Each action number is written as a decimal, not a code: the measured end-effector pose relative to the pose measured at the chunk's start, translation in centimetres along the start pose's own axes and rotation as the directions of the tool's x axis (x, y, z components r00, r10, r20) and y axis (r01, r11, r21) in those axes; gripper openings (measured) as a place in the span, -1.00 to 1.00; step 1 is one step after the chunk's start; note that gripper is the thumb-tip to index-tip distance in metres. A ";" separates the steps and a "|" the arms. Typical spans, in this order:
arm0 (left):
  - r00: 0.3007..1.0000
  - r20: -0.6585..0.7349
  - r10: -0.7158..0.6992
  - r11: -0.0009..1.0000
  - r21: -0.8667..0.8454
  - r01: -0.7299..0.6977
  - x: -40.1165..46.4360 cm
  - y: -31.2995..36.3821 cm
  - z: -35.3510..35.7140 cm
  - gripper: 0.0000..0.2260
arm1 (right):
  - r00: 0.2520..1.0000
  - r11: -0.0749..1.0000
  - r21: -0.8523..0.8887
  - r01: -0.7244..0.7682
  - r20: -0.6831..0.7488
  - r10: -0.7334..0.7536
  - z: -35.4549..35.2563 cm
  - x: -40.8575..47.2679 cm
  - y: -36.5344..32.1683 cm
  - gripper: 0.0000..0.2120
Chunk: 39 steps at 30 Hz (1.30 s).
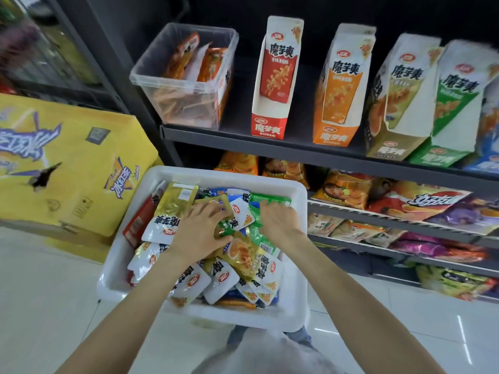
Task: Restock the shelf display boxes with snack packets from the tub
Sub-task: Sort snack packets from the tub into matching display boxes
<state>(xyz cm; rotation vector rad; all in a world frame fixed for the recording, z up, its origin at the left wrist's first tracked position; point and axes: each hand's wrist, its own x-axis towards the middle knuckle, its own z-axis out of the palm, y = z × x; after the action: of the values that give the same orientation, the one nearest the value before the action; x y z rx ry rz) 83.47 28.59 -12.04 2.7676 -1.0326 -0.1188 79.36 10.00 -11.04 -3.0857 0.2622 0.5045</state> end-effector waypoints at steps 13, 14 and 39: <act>0.915 0.145 -0.377 -0.019 -0.989 0.149 0.1 8.2 -7.1 -0.51 | 0.490 0.916 0.266 0.300 -0.867 0.091 -4.7 -7.5 2.5 -0.92; 0.908 0.139 -0.396 -0.085 -0.990 0.115 0.1 9.2 -7.4 -0.53 | 0.471 0.920 0.231 0.316 -0.880 0.059 -4.2 -7.8 2.1 -0.90; 0.938 -0.345 0.037 0.593 -0.748 -0.298 11.4 23.1 -9.4 -0.57 | 0.795 0.424 0.873 0.241 -0.428 0.429 -10.4 -12.5 22.3 -0.91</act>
<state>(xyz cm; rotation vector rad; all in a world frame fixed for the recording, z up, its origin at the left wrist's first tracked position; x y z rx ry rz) 78.60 5.39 1.68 1.7829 -0.8610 -0.0988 67.33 -10.29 3.28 -1.9788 0.5115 -0.5525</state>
